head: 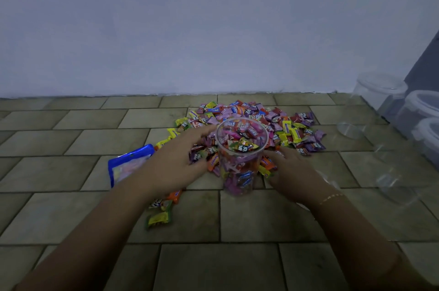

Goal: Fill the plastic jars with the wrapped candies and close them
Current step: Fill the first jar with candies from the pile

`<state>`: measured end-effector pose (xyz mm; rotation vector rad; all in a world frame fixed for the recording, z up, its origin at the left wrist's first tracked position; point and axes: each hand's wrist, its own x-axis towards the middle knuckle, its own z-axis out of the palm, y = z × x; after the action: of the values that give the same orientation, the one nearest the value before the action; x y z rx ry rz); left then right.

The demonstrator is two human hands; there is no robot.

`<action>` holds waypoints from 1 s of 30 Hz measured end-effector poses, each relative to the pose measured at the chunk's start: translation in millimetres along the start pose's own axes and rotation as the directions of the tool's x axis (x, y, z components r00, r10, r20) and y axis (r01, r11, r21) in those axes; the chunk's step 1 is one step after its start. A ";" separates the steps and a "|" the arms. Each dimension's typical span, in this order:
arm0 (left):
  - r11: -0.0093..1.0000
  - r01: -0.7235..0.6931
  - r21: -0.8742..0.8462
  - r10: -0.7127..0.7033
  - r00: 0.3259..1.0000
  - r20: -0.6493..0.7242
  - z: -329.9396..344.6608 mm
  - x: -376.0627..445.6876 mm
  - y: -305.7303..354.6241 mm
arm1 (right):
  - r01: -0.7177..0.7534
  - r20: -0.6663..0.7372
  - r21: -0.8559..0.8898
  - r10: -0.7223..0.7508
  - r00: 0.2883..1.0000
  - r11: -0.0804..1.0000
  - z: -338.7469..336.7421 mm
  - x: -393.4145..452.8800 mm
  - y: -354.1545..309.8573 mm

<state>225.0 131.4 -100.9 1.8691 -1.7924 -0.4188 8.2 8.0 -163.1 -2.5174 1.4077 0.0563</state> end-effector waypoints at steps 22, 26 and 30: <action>0.826 0.060 0.560 -0.228 0.945 0.235 46.2 -10.1 -50.5 | 0.039 -0.251 0.176 0.007 0.968 0.984 8.7 19.1 0.5; 0.854 0.067 0.517 -0.180 0.969 0.171 48.6 -7.3 -51.4 | 0.099 -0.345 0.335 0.024 0.938 0.937 -9.4 13.1 -3.4; 0.893 0.115 0.434 -0.170 0.981 0.090 48.9 -7.3 -53.1 | 0.234 -0.516 0.477 0.054 0.855 0.847 -34.6 2.8 -12.9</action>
<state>241.6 131.2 -171.5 2.3319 -1.9566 -0.2056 17.4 3.7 -127.5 -2.1868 1.2240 -0.9623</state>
